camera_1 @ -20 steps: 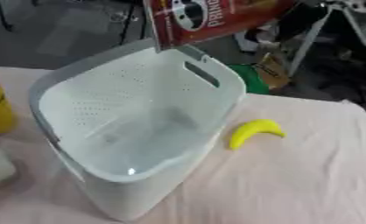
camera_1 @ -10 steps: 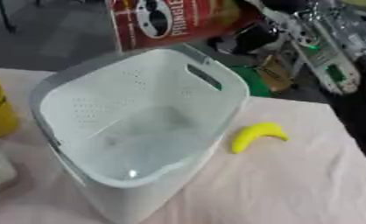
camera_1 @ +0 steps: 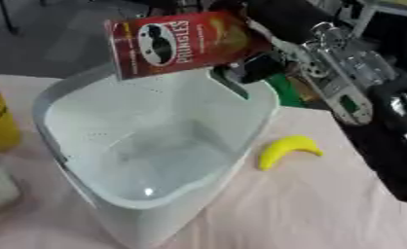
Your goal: Pick up objects on the table and place them in the box.
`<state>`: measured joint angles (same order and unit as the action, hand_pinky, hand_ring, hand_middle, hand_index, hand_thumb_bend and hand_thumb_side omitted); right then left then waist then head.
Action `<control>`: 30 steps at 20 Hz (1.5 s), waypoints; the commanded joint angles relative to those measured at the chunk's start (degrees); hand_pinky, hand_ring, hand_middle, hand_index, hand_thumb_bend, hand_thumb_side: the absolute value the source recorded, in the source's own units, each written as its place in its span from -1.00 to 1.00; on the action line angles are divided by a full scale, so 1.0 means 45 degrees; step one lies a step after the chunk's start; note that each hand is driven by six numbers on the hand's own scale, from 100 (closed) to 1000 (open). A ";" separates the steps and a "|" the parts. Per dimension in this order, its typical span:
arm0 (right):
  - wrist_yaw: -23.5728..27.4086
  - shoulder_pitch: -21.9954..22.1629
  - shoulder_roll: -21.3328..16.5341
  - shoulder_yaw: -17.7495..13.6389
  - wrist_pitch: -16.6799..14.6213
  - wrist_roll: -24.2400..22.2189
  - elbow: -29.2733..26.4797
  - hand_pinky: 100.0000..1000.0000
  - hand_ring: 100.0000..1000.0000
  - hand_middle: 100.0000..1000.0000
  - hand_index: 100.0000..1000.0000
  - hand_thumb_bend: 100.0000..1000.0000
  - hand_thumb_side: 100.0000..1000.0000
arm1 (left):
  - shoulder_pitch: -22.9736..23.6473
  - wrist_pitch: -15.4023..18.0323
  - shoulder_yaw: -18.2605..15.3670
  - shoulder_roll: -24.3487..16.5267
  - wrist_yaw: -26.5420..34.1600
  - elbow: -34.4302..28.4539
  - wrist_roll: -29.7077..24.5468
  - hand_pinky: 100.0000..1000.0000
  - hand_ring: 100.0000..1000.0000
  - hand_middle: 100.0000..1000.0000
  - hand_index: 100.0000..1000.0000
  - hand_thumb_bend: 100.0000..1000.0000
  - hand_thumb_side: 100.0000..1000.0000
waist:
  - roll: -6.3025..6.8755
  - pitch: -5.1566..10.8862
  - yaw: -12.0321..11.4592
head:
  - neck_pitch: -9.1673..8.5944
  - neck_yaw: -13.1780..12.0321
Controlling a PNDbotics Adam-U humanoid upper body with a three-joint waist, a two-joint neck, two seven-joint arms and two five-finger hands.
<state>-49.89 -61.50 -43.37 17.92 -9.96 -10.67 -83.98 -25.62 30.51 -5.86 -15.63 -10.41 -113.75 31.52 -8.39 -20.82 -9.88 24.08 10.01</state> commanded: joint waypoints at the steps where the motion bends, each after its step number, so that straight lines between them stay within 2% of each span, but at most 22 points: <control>1: 0.0241 -0.0209 -0.0109 0.0197 -0.0192 -0.0455 -0.0333 0.83 0.90 0.08 -0.24 -0.97 -0.08 | -0.0165 0.0065 0.0029 -0.0062 0.0056 -0.0186 -0.0014 0.58 0.67 0.61 0.74 -0.71 1.00 | 0.0125 0.0227 -0.0001 | -0.0097 -0.0028; 4: 0.0379 -0.0189 -0.0050 0.0347 -0.0456 -0.1095 -0.0353 0.84 0.90 0.11 -0.18 -0.95 -0.01 | -0.0185 0.0070 0.0028 -0.0059 0.0068 -0.0186 -0.0024 0.59 0.67 0.61 0.74 -0.71 1.00 | 0.0120 0.0220 -0.0005 | -0.0095 -0.0027; 5: 0.0430 -0.0172 -0.0046 0.0380 -0.0542 -0.1284 -0.0356 0.89 0.96 0.27 0.18 -0.78 0.46 | -0.0190 0.0071 0.0027 -0.0059 0.0070 -0.0186 -0.0024 0.58 0.67 0.61 0.74 -0.71 1.00 | 0.0114 0.0216 -0.0009 | -0.0099 -0.0029; 6: 0.0554 -0.0131 -0.0040 0.0497 -0.0787 -0.1719 -0.0303 0.90 0.97 0.30 0.21 -0.78 0.50 | -0.0200 0.0072 0.0029 -0.0056 0.0074 -0.0186 -0.0025 0.58 0.67 0.61 0.74 -0.71 1.00 | 0.0102 0.0211 -0.0018 | -0.0108 -0.0034; 11: 0.1442 -0.0166 -0.0003 0.0461 -0.1600 -0.3771 -0.0151 1.00 1.00 0.56 0.66 -0.70 0.77 | -0.0228 0.0079 0.0032 -0.0050 0.0077 -0.0186 -0.0036 0.59 0.67 0.61 0.74 -0.71 1.00 | 0.0086 0.0191 -0.0023 | -0.0154 -0.0052; 12: 0.1636 -0.0179 0.0005 0.0442 -0.1686 -0.4143 -0.0142 1.00 1.00 0.56 0.66 -0.70 0.77 | -0.0230 0.0078 0.0031 -0.0049 0.0078 -0.0186 -0.0034 0.59 0.67 0.61 0.74 -0.71 1.00 | 0.0085 0.0185 -0.0021 | -0.0158 -0.0059; 14: 0.1893 -0.0221 -0.0009 0.0378 -0.1748 -0.4777 -0.0151 1.00 1.00 0.61 0.79 -0.63 0.74 | -0.0227 0.0074 0.0035 -0.0047 0.0078 -0.0186 -0.0037 0.59 0.67 0.61 0.74 -0.71 1.00 | 0.0081 0.0181 -0.0024 | -0.0165 -0.0065; 17: 0.2010 -0.0265 -0.0026 0.0300 -0.1735 -0.5354 -0.0201 1.00 1.00 0.63 0.88 -0.59 0.73 | -0.0225 0.0073 0.0033 -0.0051 0.0075 -0.0186 -0.0039 0.59 0.67 0.61 0.74 -0.71 1.00 | 0.0085 0.0178 -0.0032 | -0.0165 -0.0058; 18: 0.2056 -0.0275 -0.0027 0.0289 -0.1738 -0.5505 -0.0211 1.00 1.00 0.67 1.00 -0.55 0.71 | -0.0223 0.0071 0.0031 -0.0051 0.0074 -0.0186 -0.0036 0.59 0.67 0.61 0.74 -0.71 1.00 | 0.0083 0.0178 -0.0035 | -0.0168 -0.0055; 23: 0.2223 -0.0342 -0.0031 0.0223 -0.1759 -0.6131 -0.0220 1.00 1.00 0.73 1.00 -0.49 0.72 | -0.0221 0.0066 0.0037 -0.0042 0.0074 -0.0186 -0.0038 0.59 0.67 0.61 0.74 -0.71 1.00 | 0.0072 0.0178 -0.0053 | -0.0182 -0.0054; 24: 0.2185 -0.0366 -0.0038 0.0183 -0.1700 -0.6243 -0.0157 1.00 1.00 0.82 1.00 -0.39 0.76 | -0.0222 0.0065 0.0037 -0.0040 0.0074 -0.0186 -0.0039 0.59 0.67 0.61 0.74 -0.71 1.00 | 0.0062 0.0169 -0.0083 | -0.0201 -0.0047; 25: 0.2136 -0.0402 -0.0023 0.0146 -0.1645 -0.6351 -0.0084 1.00 1.00 0.82 1.00 -0.39 0.76 | -0.0225 0.0064 0.0039 -0.0036 0.0074 -0.0186 -0.0040 0.59 0.67 0.61 0.74 -0.71 1.00 | 0.0056 0.0163 -0.0106 | -0.0213 -0.0039; 30: 0.1973 -0.0575 0.0026 0.0011 -0.1493 -0.6404 0.0143 1.00 1.00 0.92 1.00 -0.34 0.83 | -0.0233 0.0063 0.0042 -0.0026 0.0068 -0.0186 -0.0040 0.59 0.67 0.61 0.74 -0.71 1.00 | -0.0013 0.0120 -0.0196 | -0.0322 0.0004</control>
<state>-40.77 -62.59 -42.09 19.35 -16.86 -39.41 -83.28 -25.81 30.70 -5.84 -15.57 -10.17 -113.75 31.32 -8.86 -21.29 -10.71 23.41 9.89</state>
